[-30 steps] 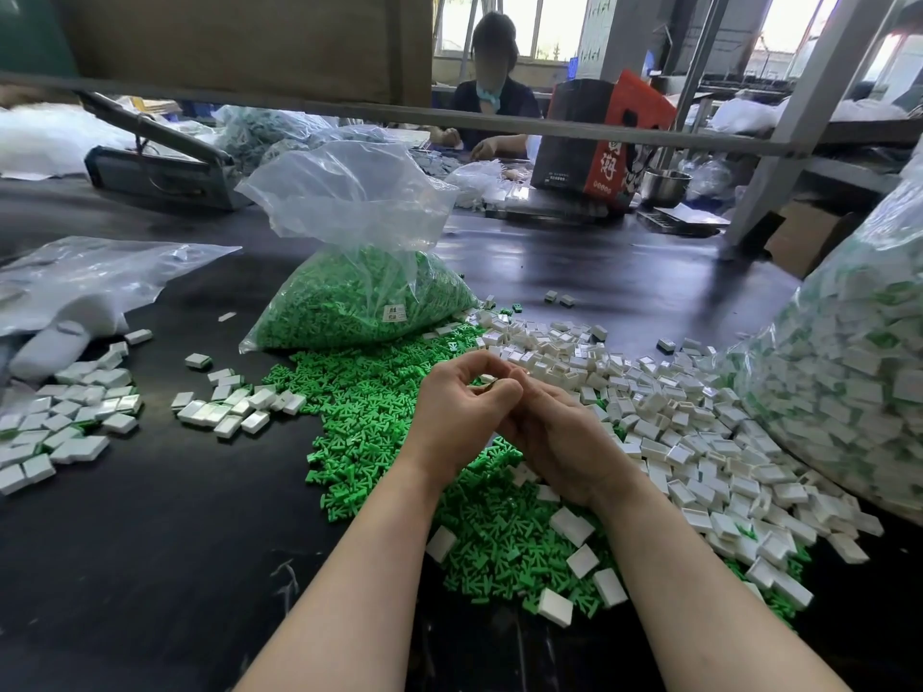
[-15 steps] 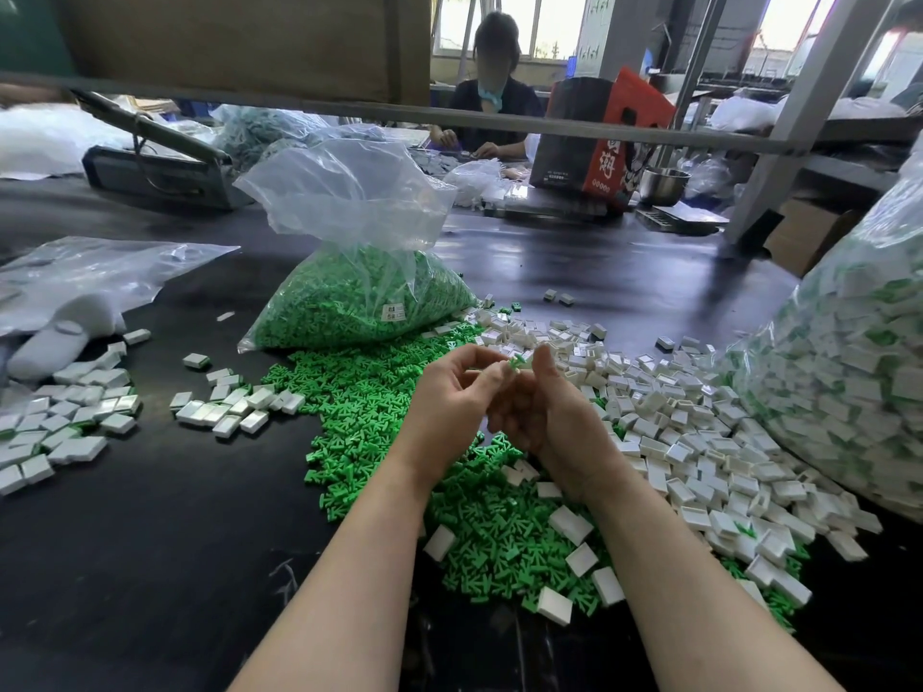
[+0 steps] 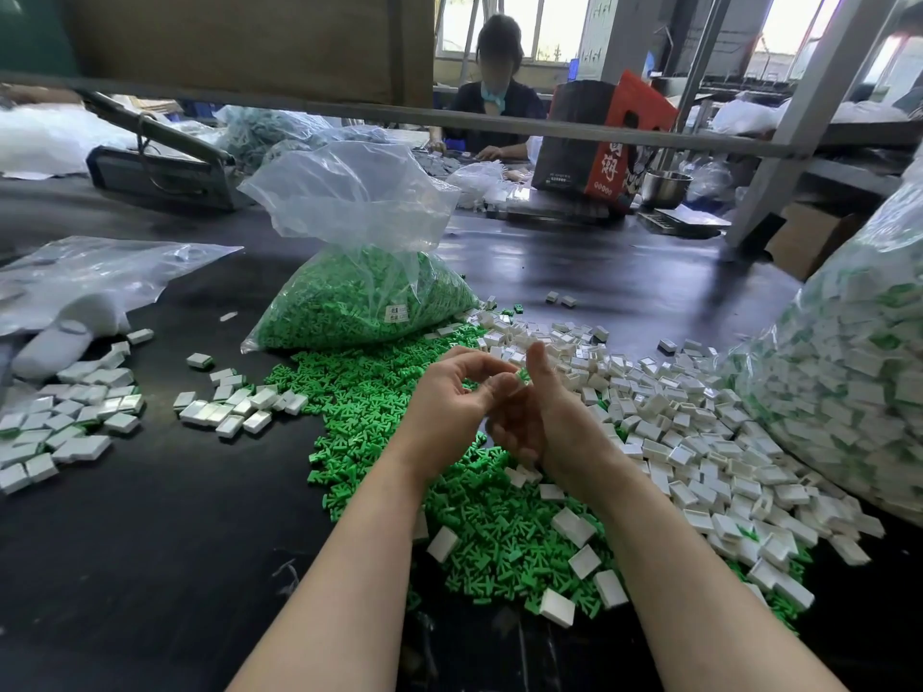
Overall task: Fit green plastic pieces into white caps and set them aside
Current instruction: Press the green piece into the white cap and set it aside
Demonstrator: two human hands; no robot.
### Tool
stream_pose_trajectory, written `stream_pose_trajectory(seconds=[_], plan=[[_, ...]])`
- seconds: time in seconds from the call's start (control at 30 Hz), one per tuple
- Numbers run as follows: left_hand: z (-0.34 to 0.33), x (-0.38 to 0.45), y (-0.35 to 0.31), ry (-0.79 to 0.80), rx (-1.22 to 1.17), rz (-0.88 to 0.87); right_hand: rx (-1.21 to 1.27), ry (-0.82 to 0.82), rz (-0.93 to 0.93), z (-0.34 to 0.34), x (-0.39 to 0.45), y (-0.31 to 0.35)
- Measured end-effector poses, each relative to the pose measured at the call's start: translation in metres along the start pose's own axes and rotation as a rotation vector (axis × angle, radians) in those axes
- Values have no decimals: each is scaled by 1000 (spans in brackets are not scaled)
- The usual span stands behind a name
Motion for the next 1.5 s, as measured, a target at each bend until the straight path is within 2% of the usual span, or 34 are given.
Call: stream_pose_trajectory(seconds=[0.2,0.37,0.87,1.5], plan=[[-7,-2,0,77,-81,75,221,75,-15,-4,0,-2],[-10,-2,1,103,-159,100,285,99,-73,-4,-1,-2],[-15,1,10,104,-222,133,355,31,-42,-4,-5,-1],[-13,2,11,113,-239,143,334,43,-45,-5,-7,2]])
Point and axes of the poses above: each hand's wrist, its own x-axis towards the middle knuckle, its own z-axis out of the back of the hand, y = z × x, the point moved 3 cm from there along x, towards the middle knuckle, and after that the axes turned 4 degrees about -x, right-handed, at the moved point
